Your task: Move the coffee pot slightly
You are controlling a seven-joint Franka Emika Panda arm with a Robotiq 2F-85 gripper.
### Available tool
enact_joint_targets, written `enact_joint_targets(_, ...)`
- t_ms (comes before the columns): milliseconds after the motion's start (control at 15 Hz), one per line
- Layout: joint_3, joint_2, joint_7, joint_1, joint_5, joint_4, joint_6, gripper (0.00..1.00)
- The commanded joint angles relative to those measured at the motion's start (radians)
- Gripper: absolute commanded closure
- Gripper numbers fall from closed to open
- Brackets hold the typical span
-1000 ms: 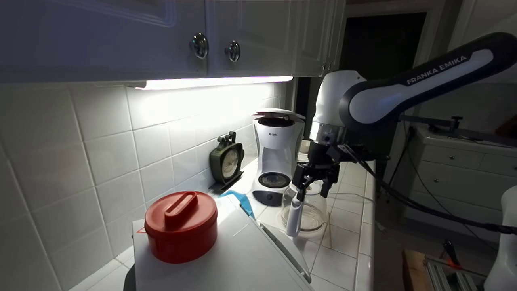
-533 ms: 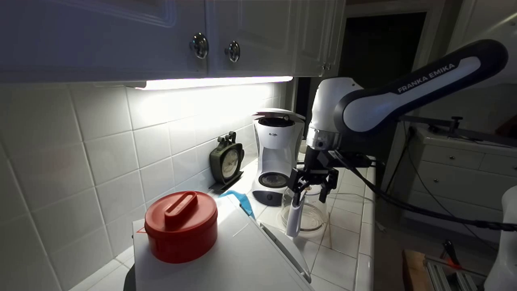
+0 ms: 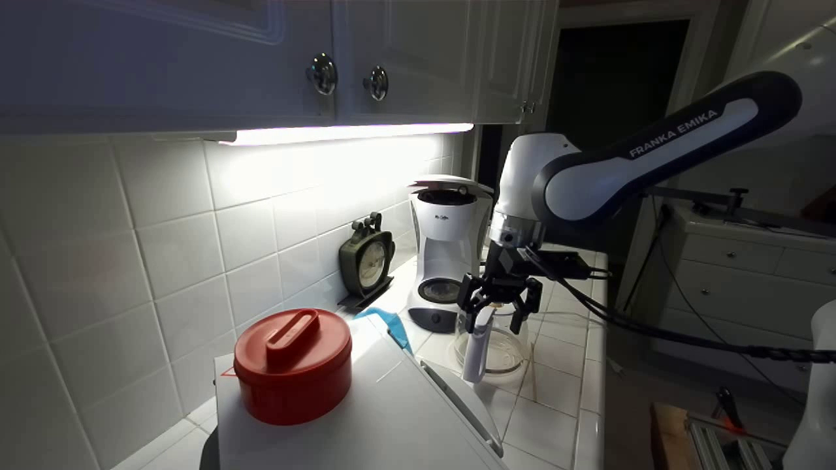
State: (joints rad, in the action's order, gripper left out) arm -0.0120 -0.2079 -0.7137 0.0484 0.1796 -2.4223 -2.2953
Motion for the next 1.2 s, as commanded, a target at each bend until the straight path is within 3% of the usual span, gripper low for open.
enact_joint_targets(0,0.011,0.047,-0.031,0.0,0.045,0.026,-0.036,0.0)
enact_joint_targets(400,0.016,0.094,-0.063,-0.006,0.039,0.047,-0.067,0.01)
enact_joint_targets(533,0.017,0.102,-0.069,-0.008,0.036,0.054,-0.069,0.26)
enact_joint_targets(600,0.016,0.106,-0.069,-0.009,0.035,0.057,-0.068,0.27)
enact_joint_targets(800,0.017,0.112,-0.072,-0.011,0.03,0.065,-0.068,0.51)
enact_joint_targets(867,0.017,0.113,-0.073,-0.012,0.029,0.067,-0.068,0.51)
enact_joint_targets(933,0.017,0.113,-0.072,-0.013,0.029,0.068,-0.067,0.37)
enact_joint_targets(1067,0.016,0.109,-0.07,-0.015,0.027,0.068,-0.063,0.68)
enact_joint_targets(1133,0.016,0.106,-0.068,-0.016,0.026,0.066,-0.06,0.77)
